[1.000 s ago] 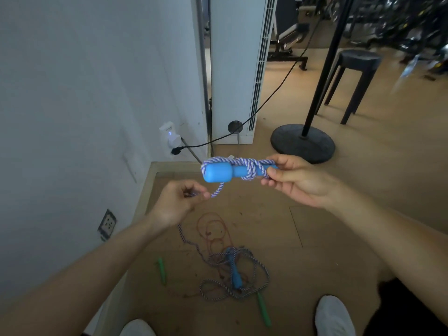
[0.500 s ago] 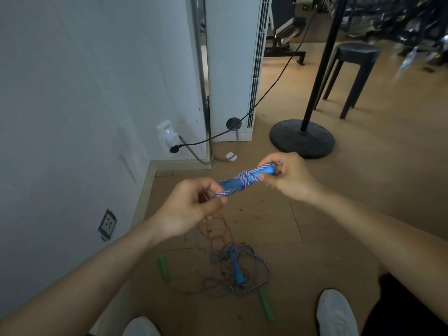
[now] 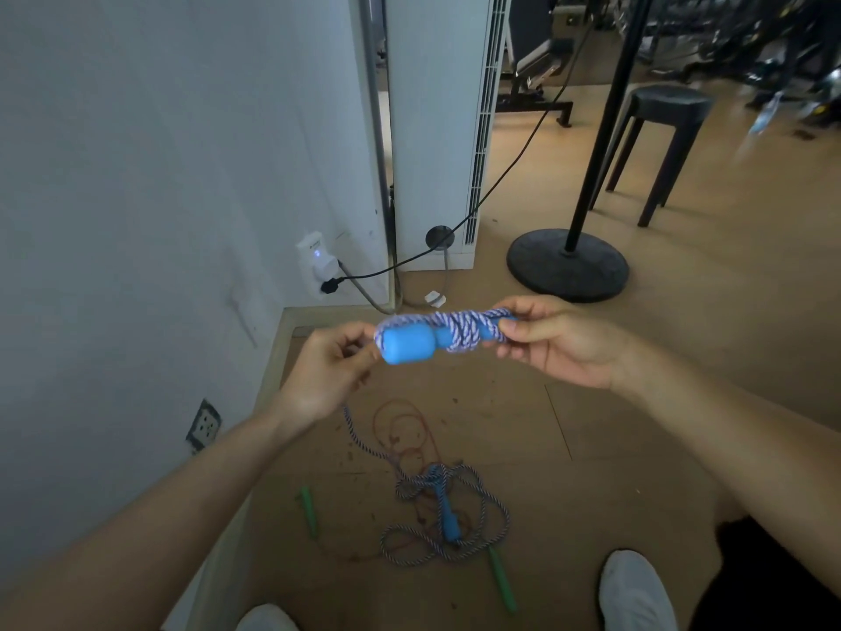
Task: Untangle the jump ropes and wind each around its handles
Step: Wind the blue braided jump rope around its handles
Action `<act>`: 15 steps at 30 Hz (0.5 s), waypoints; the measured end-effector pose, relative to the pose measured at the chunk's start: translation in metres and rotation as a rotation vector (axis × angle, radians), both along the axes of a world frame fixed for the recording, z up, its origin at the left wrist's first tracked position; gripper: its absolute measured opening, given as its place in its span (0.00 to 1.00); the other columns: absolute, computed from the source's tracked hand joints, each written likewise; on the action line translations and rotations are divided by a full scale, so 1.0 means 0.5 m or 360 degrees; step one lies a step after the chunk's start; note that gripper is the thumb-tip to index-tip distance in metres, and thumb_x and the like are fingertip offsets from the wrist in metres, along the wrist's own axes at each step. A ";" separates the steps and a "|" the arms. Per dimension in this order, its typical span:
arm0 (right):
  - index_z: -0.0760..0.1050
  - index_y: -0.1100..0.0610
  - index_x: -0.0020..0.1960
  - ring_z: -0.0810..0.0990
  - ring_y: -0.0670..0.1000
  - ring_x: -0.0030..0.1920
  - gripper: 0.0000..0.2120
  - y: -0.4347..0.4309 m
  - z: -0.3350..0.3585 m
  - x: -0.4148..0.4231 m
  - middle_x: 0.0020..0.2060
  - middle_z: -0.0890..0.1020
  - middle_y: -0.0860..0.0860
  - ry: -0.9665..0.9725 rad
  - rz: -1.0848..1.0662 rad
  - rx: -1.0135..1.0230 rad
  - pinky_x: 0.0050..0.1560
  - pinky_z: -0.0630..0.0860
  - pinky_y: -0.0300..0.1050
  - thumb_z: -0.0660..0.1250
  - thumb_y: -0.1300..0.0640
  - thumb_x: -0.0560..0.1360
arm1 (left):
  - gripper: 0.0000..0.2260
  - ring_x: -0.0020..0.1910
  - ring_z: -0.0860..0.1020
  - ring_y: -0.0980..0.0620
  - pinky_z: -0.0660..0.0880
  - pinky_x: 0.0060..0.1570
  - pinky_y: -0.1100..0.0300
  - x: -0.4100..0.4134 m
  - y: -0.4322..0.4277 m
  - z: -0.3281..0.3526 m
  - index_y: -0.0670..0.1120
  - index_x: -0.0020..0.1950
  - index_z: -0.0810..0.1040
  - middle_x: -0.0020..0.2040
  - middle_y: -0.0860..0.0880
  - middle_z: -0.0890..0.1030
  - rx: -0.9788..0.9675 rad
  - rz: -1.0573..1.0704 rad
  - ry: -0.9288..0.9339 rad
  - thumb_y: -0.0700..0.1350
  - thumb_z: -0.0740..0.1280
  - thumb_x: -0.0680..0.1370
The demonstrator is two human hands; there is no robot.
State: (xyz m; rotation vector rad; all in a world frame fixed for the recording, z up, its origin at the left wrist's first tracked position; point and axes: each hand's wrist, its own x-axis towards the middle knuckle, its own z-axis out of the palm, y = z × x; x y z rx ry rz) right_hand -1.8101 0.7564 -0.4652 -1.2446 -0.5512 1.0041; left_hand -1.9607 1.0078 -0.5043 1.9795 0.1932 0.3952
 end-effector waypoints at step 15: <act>0.80 0.58 0.47 0.84 0.53 0.38 0.07 0.041 -0.058 -0.036 0.40 0.85 0.57 -0.1077 -0.0789 -0.0282 0.38 0.81 0.46 0.72 0.68 0.73 | 0.06 0.36 0.81 0.56 0.81 0.43 0.54 -0.037 -0.113 -0.017 0.44 0.54 0.82 0.35 0.52 0.82 0.0255 -0.0494 0.0252 0.43 0.70 0.79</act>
